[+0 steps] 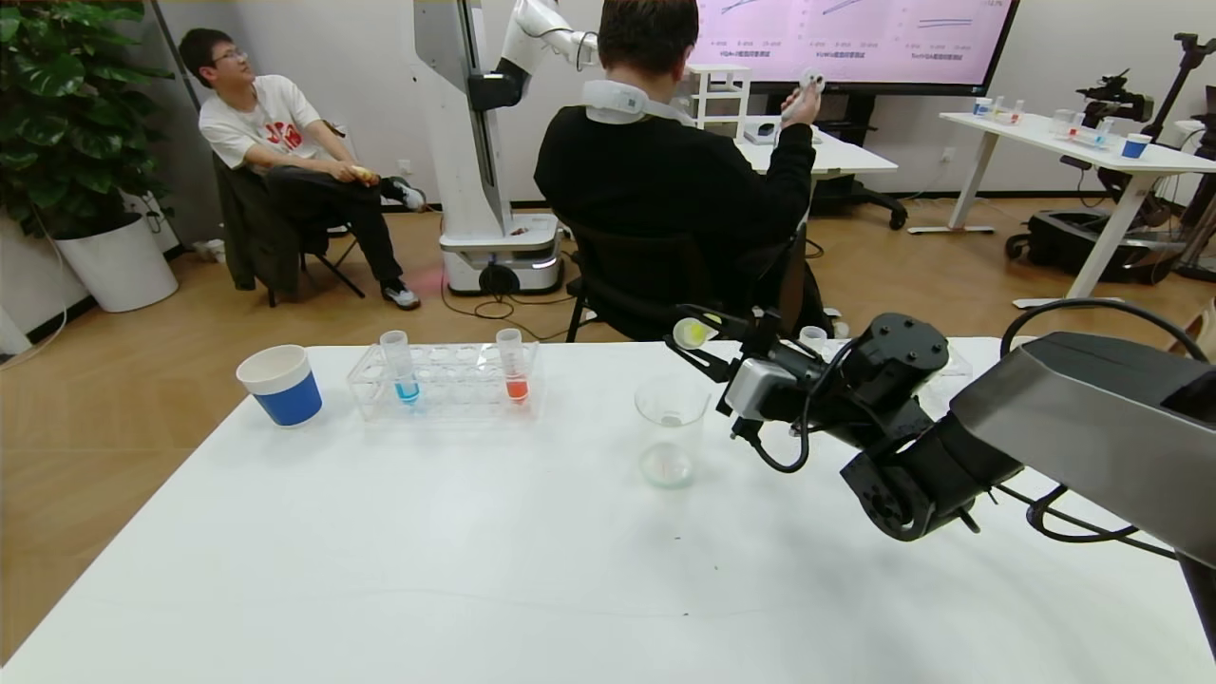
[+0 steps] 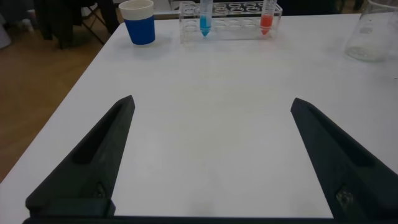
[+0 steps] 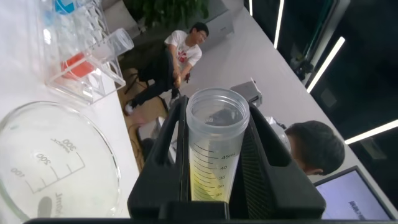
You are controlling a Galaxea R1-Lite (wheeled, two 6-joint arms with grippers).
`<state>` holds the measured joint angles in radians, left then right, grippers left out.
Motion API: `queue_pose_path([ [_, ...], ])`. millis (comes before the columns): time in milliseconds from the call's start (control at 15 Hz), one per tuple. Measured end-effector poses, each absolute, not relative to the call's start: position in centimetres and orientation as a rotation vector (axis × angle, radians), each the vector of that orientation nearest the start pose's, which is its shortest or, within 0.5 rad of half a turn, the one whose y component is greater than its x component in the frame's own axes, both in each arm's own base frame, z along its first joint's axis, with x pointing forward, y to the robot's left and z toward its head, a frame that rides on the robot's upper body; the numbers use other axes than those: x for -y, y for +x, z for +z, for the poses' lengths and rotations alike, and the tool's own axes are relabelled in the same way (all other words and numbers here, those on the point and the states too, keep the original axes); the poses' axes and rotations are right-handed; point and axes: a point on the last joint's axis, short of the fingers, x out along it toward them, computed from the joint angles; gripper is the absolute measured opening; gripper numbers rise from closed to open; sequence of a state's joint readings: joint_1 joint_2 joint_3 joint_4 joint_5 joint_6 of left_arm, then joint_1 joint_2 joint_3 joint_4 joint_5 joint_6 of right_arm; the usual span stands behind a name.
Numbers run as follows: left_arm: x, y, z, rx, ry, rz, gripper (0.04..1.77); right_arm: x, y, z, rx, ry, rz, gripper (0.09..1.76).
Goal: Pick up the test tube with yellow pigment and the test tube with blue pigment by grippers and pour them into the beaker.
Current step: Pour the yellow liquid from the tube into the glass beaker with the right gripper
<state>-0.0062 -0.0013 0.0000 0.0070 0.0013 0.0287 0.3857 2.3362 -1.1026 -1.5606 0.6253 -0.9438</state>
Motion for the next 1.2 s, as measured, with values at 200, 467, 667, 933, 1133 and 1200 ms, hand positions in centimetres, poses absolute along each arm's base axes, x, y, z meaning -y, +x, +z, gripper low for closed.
queue_pose_path([
  [200,0.0,-2.3,7.5,-0.005,0.029,-0.005,1.75,-17.4,41.1,10.9,0.868,-0.967,0.709,0.51],
  [467,0.0,-2.3,7.5,-0.006,0.029,-0.005,1.75,-17.5,41.7,10.3,0.928,-1.050,0.706,0.51],
  [667,0.0,-2.3,7.5,-0.006,0.029,-0.005,1.75,-17.1,41.9,9.9,0.955,-1.112,0.693,0.51],
  [933,0.0,-2.3,7.5,-0.005,0.029,-0.005,1.75,-16.8,42.1,9.8,0.984,-1.169,0.673,0.51],
  [1133,0.0,-2.3,7.5,-0.005,0.029,-0.005,1.75,-16.4,42.2,9.6,1.006,-1.216,0.663,0.51],
  [1200,0.0,-2.3,7.5,-0.006,0.029,-0.005,1.75,-16.4,42.2,9.4,1.013,-1.227,0.665,0.51],
])
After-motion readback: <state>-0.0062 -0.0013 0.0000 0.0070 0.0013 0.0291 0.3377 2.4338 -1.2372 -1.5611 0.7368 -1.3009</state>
